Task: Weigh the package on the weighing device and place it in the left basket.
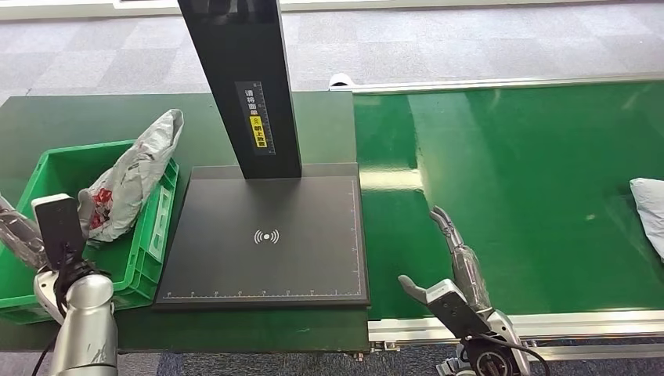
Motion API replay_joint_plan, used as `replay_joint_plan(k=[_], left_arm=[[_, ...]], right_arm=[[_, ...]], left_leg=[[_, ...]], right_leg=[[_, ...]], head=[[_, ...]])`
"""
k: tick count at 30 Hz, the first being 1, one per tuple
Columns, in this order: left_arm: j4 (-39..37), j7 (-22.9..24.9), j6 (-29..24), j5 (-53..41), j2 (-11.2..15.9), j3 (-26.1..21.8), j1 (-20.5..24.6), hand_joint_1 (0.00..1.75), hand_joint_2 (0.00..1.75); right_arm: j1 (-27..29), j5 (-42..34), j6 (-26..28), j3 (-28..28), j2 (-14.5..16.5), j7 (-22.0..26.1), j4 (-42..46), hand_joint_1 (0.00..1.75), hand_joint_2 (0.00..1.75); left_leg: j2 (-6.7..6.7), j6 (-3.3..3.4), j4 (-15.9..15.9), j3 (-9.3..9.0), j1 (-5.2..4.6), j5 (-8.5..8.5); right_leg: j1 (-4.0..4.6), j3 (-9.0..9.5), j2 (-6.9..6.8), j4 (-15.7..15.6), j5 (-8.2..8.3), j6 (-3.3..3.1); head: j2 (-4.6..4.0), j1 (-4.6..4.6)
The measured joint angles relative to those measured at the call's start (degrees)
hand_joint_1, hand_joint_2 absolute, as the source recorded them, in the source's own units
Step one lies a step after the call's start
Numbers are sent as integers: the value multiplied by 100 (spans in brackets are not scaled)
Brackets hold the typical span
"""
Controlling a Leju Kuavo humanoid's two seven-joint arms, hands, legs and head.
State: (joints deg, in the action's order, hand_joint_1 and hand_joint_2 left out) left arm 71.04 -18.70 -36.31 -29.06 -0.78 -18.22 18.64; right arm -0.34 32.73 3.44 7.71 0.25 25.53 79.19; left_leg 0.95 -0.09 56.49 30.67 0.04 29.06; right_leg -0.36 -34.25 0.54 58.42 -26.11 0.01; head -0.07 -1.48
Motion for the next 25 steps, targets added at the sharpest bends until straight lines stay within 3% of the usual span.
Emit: replay_joint_plan(k=[3,7,11,15,19,22,25], left_arm=[[65,145,630,-231,8,253,-32,0,175],[58,114,2218,-60,33,802,-25,0,175],[4,-360,3604,630,33,1322,26,0,175],[21,-881,4241,1352,-18,1720,70,0,175],[260,-1350,4771,2387,-132,1983,42,0,0],[525,-1597,4926,2938,-233,2135,-71,0,0],[733,-1779,4734,2977,-301,2241,-166,0,0]], right_arm=[[-31,-11,1,1,-17,24,-28,0,175],[-118,-52,-44,1,-51,86,-86,0,175],[-243,-62,-121,1,-74,147,-180,0,175],[-312,-62,-160,1,-88,179,-245,0,175],[-336,-118,-194,-3,-118,215,-264,0,175],[-343,-328,-226,-31,-129,238,-264,0,175],[-340,-461,-230,-81,-137,261,-264,0,175]], left_leg=[[2,0,0,-1,0,0],[-1,0,0,-1,0,-1],[-1,0,2,-1,0,-1],[-1,0,2,1,0,0],[-2,0,2,3,0,2],[-1,1,2,3,0,3],[0,1,2,2,0,3]], right_leg=[[0,0,0,0,0,0],[0,1,0,0,2,0],[0,-1,1,0,2,0],[0,-3,1,0,2,1],[0,-3,1,0,1,1],[0,-3,1,0,1,1],[0,-3,0,0,1,1]], head=[[0,0],[0,0],[0,0],[0,-1],[0,0],[0,0],[0,1]])
